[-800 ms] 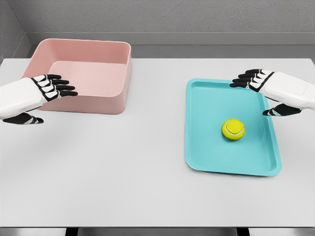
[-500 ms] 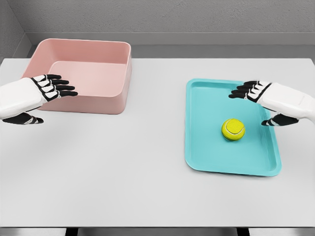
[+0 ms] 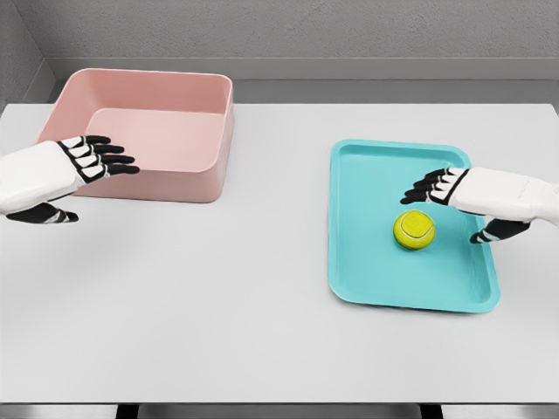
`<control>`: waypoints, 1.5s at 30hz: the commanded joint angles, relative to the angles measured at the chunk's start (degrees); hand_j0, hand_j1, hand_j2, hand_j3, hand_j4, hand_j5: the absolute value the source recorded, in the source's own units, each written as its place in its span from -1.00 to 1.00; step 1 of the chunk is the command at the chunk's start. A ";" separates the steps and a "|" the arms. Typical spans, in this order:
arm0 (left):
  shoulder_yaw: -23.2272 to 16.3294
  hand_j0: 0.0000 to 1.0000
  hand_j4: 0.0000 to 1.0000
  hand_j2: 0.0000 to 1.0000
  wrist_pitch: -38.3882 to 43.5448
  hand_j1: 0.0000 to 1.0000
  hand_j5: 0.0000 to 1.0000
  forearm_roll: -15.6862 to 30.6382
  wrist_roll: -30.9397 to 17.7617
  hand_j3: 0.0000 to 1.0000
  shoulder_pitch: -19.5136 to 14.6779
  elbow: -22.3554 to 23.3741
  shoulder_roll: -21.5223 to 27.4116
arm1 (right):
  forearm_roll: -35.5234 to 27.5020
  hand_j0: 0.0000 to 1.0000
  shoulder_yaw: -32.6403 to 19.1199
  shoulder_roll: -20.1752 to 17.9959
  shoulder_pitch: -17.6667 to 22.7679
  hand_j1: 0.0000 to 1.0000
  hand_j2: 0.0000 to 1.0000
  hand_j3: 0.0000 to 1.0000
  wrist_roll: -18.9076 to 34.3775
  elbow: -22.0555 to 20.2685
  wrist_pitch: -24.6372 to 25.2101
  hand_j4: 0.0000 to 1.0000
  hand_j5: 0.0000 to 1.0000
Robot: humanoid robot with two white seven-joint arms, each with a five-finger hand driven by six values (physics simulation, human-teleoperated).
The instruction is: Put the tennis from the blue tray into the pink basket with both arms
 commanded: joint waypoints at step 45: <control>-0.08 1.00 1.00 1.00 0.03 1.00 1.00 0.20 0.03 1.00 0.10 -0.19 -0.08 | 7.17 1.00 10.22 10.12 -6.50 1.00 1.00 1.00 1.36 11.03 0.13 1.00 1.00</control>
